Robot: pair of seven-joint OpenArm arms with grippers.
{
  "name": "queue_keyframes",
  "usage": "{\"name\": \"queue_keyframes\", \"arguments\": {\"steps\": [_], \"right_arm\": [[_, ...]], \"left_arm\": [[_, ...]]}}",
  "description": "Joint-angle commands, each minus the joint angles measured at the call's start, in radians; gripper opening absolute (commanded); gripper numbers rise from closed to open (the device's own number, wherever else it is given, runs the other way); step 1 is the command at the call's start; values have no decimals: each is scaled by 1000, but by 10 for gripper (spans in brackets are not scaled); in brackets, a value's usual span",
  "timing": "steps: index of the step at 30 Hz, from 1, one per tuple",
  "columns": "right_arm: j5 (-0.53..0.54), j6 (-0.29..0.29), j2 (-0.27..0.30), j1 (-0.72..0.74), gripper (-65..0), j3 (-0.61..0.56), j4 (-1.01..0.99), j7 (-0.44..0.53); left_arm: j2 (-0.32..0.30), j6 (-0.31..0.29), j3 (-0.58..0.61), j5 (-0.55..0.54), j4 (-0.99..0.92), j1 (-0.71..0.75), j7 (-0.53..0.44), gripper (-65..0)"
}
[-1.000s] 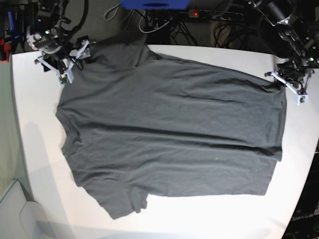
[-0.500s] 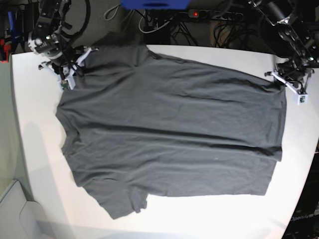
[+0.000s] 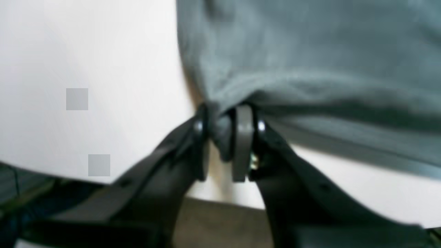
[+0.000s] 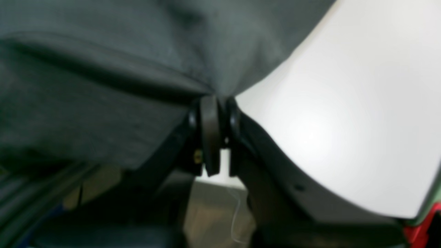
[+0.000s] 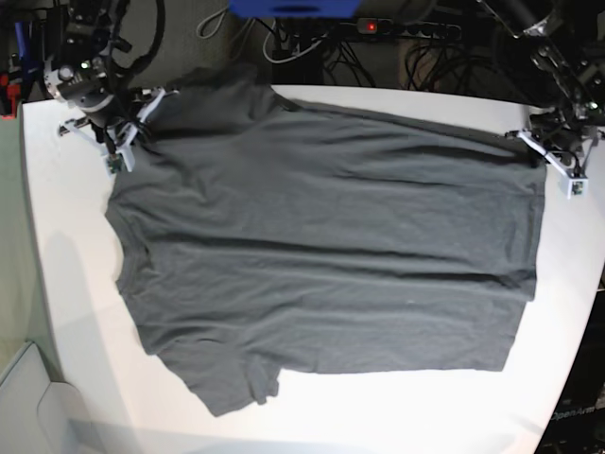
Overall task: Layout the t-shirt on the table in an organized manner, then fold the t-shirt properly
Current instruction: 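Grasp the collar-side corners with both grippers and pull them outward, then lift the collar-side edge with both grippers and draw it taut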
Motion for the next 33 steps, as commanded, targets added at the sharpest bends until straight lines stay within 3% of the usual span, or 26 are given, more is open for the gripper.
{"name": "queue_keyframes", "arguments": {"steps": [1, 9, 13, 19, 24, 33], "right_arm": [[4, -5, 6, -4, -650, 4, 37, 18], [4, -1, 6, -34, -650, 6, 76, 20], [4, 93, -2, -34, -650, 36, 76, 20], [2, 93, -31, -30, -650, 108, 77, 23], [2, 93, -46, -36, -650, 150, 77, 101], [2, 93, -52, -51, -650, 145, 73, 112]], "left_arm": [[-15, 3, -4, -2, 31, 11, -10, -543], [-15, 3, -7, -2, 124, 80, -10, -543], [-13, 3, -9, -2, 190, 120, -10, -543], [-13, 3, -10, -3, 259, 166, -10, -543], [2, 3, -12, -3, 287, 175, -10, -543], [8, 3, -6, 6, 213, 163, -11, -538]]}}
